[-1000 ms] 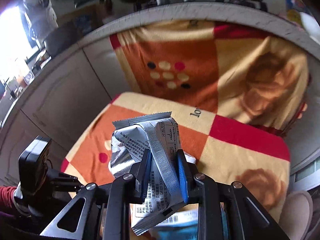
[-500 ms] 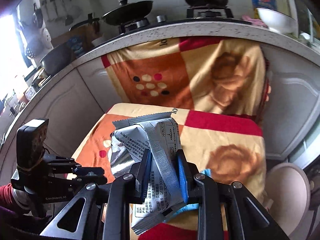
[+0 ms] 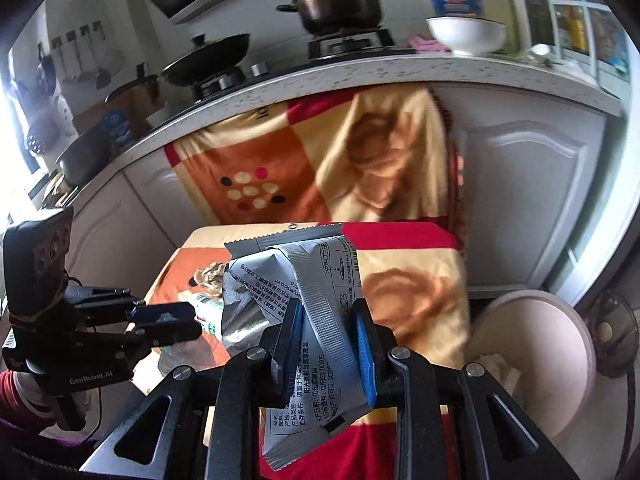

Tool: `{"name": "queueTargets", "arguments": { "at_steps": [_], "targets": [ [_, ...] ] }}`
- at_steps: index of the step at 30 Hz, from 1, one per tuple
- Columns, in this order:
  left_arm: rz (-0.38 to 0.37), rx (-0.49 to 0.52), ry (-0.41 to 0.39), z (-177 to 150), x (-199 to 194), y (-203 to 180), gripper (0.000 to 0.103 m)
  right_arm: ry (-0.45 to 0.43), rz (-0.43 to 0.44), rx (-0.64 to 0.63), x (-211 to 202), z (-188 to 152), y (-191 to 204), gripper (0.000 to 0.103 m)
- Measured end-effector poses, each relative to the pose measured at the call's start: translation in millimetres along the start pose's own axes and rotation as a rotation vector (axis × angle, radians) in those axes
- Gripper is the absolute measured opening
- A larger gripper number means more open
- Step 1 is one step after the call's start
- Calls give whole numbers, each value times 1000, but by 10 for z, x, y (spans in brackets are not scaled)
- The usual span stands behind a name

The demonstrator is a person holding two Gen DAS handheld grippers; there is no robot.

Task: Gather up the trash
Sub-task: 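Carry the plastic wrapper and silver packet with both tools over the white bin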

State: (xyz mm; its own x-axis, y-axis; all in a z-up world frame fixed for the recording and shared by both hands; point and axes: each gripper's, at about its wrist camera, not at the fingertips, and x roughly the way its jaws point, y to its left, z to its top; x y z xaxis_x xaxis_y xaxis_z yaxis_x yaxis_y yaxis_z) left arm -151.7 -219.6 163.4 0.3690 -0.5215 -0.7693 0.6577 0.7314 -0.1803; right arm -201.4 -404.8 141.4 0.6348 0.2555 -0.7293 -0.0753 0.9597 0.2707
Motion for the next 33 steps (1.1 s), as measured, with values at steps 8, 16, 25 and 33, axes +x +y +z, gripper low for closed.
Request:
{"name": "queueTargets", "arguments": {
  "at_steps": [8,16,25,33],
  "targets": [
    [-15,75,-16,292,161,-360,15,-34,-70,68,-287,-108,-361,24],
    [-31,125,-17,559,389,-682,15,-58,-135,137,-507,-223,-724,24],
    [-55,177,-6,774,708,-1097,15,-69,-196,230,-685,-401,-1176,24],
    [-70,205,18,896,1012,-1374,15,-64,-243,298,-723,-549,-1524,24]
  ]
}}
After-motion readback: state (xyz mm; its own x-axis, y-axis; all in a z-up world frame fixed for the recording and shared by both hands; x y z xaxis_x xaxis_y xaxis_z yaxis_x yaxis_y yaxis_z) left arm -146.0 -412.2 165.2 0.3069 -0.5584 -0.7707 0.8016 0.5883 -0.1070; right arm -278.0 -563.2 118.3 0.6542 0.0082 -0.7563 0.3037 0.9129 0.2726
